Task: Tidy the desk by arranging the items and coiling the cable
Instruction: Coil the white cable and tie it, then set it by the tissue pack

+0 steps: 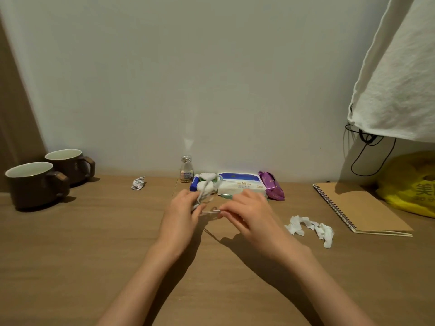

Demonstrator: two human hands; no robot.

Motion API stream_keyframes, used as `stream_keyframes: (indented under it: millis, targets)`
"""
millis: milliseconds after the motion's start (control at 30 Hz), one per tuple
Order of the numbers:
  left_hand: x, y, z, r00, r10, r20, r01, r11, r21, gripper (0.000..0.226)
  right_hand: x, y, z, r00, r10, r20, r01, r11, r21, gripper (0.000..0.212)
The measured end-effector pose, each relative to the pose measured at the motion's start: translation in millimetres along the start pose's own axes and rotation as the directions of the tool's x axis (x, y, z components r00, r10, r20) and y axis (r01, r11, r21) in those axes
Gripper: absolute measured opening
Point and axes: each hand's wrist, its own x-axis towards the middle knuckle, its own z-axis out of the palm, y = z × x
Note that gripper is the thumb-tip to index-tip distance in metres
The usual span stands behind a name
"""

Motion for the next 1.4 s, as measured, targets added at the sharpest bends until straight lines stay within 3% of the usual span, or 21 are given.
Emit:
stream_keyframes:
  millis: [133,233,333,400,467,633,767,833,933,1067,1167,1233,1333,1400]
  targets:
    - [-3,6,-1,0.931,0.279,0.234,-0.286,0.958,-0.003,0.029,2,19,-11,0.991,0.015,-0.132,-0.011,1.000,0.030,0.032]
    - [-5,21,-1,0.899,0.353,0.258,-0.331,0.935,-0.126,0.032,2,32,-18,0.976,0.151,-0.157,-0.103,0.955,0.278,0.024]
    - [-6,36,-4,0.907,0.299,0.296,-0.143,0.881,-0.451,0.031,-1,41,-27,0.937,0.341,-0.074,-0.237,0.776,0.585,0.015]
    - [-7,46,-11,0.918,0.226,0.325,0.027,0.784,-0.620,0.029,-4,44,-30,0.917,0.397,0.040,-0.316,0.664,0.678,0.014]
    - [-7,53,-15,0.942,0.123,0.312,0.135,0.711,-0.690,0.022,-5,43,-27,0.907,0.408,0.105,-0.358,0.615,0.703,0.013]
    - [1,36,-8,0.964,-0.176,0.201,0.266,0.685,-0.678,0.007,-4,25,-6,0.926,0.336,0.171,-0.374,0.757,0.535,0.021]
    - [-2,23,2,0.951,-0.276,0.143,0.309,0.792,-0.527,0.011,-1,7,5,0.977,0.131,0.166,-0.166,0.962,0.215,0.027]
    - [-4,20,2,0.968,-0.235,0.088,0.248,0.847,-0.471,0.016,-1,4,6,0.982,0.094,0.164,-0.118,0.982,0.145,0.027]
    - [-6,17,0,0.998,0.008,0.062,0.006,0.972,-0.235,0.019,-3,7,11,0.992,0.004,0.127,-0.003,1.000,-0.006,0.022]
    - [-9,19,0,0.988,0.137,0.075,-0.128,0.986,-0.109,0.022,-3,10,12,0.989,-0.137,0.047,0.143,0.975,-0.168,0.018]
    - [-6,19,-2,0.976,0.139,0.165,-0.109,0.977,-0.183,0.021,2,16,3,0.985,-0.174,-0.006,0.172,0.978,-0.122,0.012]
    - [-2,21,-7,0.955,0.117,0.273,-0.030,0.953,-0.302,0.021,4,18,-7,0.990,-0.143,-0.022,0.143,0.990,0.016,0.009]
    - [1,26,-15,0.884,0.101,0.457,0.133,0.882,-0.451,0.013,1,19,-23,0.993,0.108,0.052,-0.120,0.920,0.373,0.012]
    - [-1,31,-18,0.835,0.079,0.545,0.233,0.846,-0.480,0.014,-2,23,-28,0.977,0.195,0.092,-0.215,0.860,0.462,0.011]
